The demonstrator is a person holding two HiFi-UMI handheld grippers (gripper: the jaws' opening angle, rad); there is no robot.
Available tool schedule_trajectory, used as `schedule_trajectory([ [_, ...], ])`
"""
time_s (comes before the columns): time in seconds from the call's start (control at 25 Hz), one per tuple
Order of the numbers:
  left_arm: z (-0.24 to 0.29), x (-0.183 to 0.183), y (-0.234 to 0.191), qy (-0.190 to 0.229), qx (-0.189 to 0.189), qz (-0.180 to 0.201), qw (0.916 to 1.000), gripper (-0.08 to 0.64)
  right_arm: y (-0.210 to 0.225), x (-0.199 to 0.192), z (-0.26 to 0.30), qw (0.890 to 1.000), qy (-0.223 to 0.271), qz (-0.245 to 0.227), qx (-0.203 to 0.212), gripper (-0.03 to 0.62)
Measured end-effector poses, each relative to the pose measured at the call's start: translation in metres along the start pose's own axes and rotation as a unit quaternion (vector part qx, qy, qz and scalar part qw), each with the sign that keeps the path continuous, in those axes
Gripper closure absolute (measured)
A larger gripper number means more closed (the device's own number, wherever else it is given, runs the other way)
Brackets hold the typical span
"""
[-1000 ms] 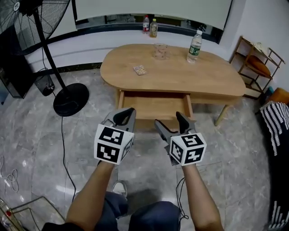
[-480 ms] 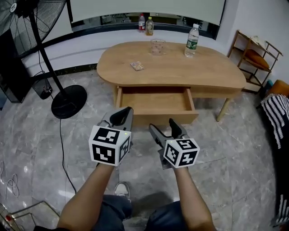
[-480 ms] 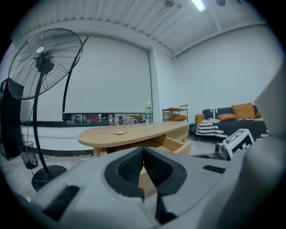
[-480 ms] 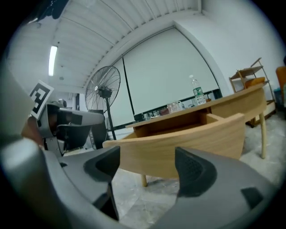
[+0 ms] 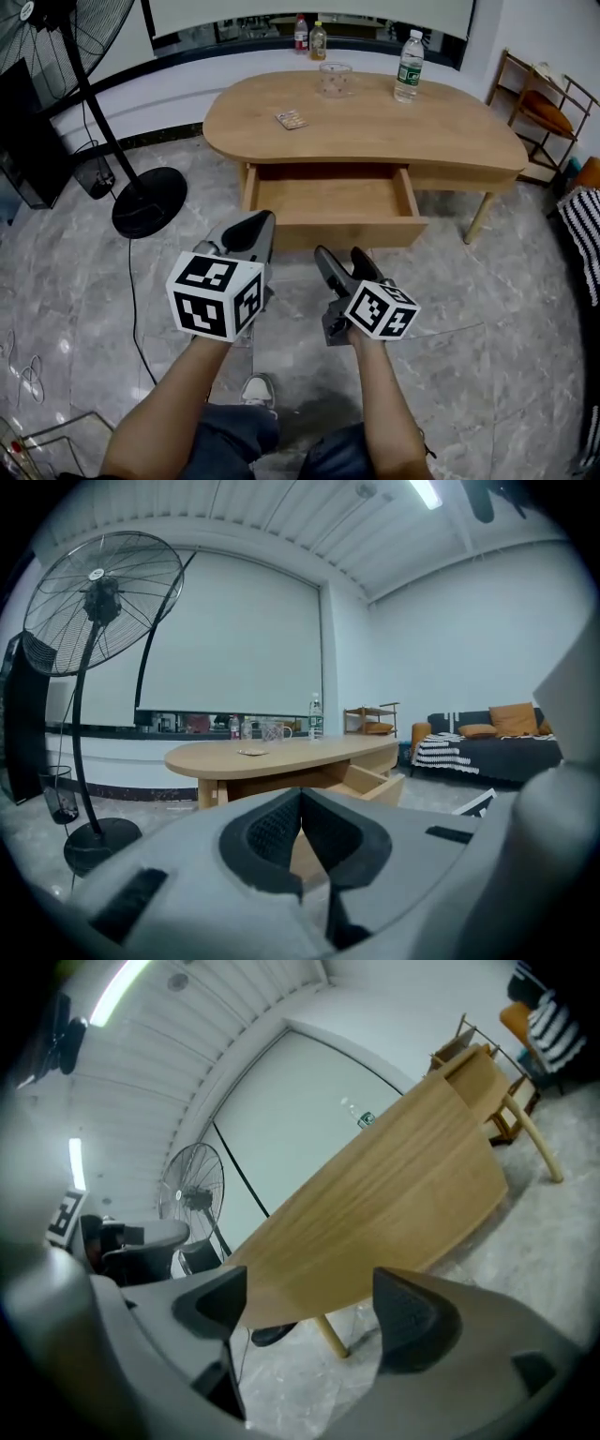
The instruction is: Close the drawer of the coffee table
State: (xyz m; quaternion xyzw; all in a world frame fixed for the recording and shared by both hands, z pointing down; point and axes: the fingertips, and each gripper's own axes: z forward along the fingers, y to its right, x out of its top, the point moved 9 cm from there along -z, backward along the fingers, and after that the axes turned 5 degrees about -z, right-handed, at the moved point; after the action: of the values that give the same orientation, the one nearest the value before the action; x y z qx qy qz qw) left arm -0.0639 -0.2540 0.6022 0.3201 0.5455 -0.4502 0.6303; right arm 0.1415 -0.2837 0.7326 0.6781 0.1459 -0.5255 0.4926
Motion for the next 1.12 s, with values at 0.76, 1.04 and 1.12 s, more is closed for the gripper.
schedule_trajectory([
  [0.76, 0.004, -0.006, -0.011, -0.020, -0.002, 0.016, 0.9997, 0.558, 0.027, -0.021, 0.019, 0.982, 0.058, 0.178, 0.008, 0.138],
  [1.04, 0.007, -0.009, -0.017, -0.030, -0.001, 0.019, 0.9994, 0.558, 0.026, -0.015, 0.026, 0.980, 0.061, 0.188, 0.014, 0.130],
  [1.12, 0.010, -0.010, -0.015, -0.030, -0.005, 0.018, 0.9994, 0.558, 0.025, -0.014, 0.026, 0.980, 0.058, 0.191, 0.010, 0.130],
])
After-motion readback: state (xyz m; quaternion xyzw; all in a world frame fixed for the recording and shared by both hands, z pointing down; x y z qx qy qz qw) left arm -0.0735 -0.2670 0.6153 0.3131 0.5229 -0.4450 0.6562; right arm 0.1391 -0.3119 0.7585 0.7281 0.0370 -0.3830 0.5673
